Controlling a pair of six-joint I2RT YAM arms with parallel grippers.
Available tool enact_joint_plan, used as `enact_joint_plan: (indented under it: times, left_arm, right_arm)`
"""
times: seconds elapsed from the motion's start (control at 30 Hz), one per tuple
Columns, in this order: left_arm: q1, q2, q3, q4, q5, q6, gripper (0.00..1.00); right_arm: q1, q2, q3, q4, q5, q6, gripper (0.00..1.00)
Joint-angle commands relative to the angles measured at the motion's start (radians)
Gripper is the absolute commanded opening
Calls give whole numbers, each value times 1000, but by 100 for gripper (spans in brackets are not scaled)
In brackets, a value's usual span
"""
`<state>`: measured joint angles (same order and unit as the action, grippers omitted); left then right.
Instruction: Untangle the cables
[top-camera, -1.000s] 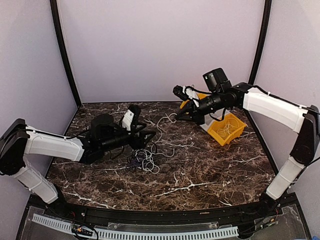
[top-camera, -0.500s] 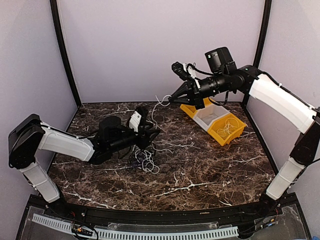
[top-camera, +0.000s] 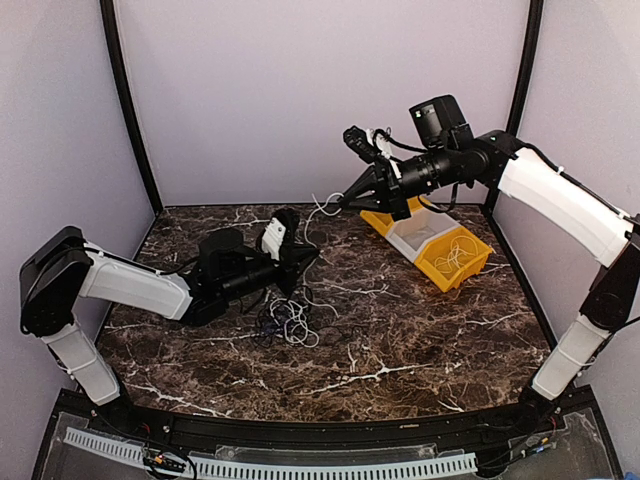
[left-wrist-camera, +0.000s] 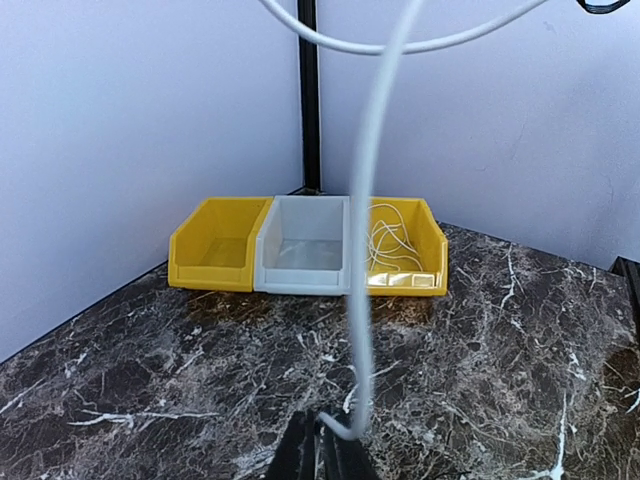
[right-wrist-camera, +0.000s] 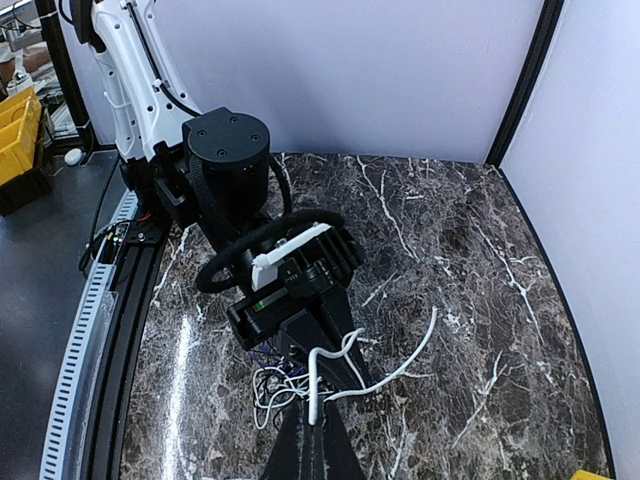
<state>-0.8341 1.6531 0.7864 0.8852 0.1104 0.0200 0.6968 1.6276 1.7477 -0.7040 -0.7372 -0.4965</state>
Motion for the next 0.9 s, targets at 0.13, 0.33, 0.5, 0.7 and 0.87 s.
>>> enact_joint_plan:
  times: [0.13,0.33,0.5,0.7,0.87]
  left_arm:
    - [-2,-132,21,-6,-162,116,0]
    - [0,-268,165,-208,-309,331,0]
    - [-3,-347,219,-312,-434,533,0]
    - [-3,-335,190,-402,-467,530,0]
    - [-2,-330,131,-518,-365,396,0]
  right_arm:
    - [7,-30,-79,44,22,1,0]
    - [6,-31,-99,67,37,15,0]
    - [6,-31,-113,78,33,25,0]
    - [6,-23,-160,116,69,36,0]
    - [6,-22,-225,162,98,47,0]
